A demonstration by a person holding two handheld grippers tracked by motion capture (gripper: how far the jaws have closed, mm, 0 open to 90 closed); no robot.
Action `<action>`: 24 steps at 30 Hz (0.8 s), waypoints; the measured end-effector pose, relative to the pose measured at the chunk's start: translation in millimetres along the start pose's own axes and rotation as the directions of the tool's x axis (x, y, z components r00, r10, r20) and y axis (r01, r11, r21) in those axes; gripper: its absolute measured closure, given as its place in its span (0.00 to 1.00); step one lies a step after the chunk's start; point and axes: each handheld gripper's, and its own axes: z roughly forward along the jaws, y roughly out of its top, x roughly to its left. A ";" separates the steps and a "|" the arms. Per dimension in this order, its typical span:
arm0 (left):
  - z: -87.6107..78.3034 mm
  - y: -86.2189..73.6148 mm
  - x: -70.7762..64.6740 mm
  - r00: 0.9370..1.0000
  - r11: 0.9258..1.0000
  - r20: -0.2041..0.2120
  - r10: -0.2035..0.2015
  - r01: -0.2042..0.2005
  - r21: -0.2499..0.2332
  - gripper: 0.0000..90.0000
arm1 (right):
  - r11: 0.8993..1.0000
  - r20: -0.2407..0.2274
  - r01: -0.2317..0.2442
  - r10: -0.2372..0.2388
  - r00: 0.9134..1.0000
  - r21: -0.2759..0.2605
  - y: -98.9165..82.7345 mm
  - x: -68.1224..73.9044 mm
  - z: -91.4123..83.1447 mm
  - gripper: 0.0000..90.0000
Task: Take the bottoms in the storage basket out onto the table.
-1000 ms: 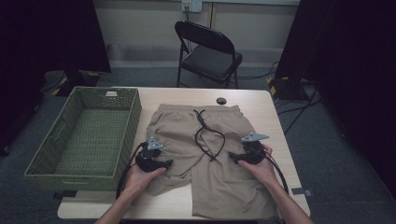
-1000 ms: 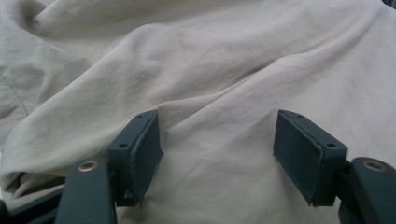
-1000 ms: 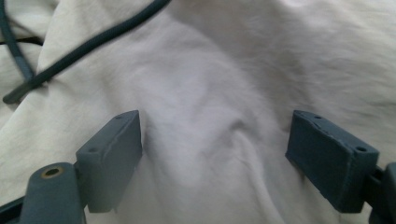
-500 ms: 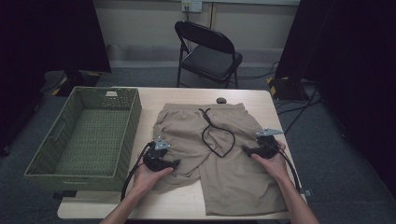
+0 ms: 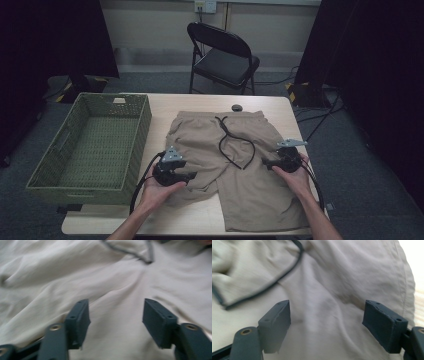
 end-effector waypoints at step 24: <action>25.9 -21.7 -46.9 0.974 0.971 0.175 0.147 -0.176 0.162 0.57 | 0.984 -0.189 0.169 -0.156 0.970 0.058 -2.4 104.3 5.9 0.25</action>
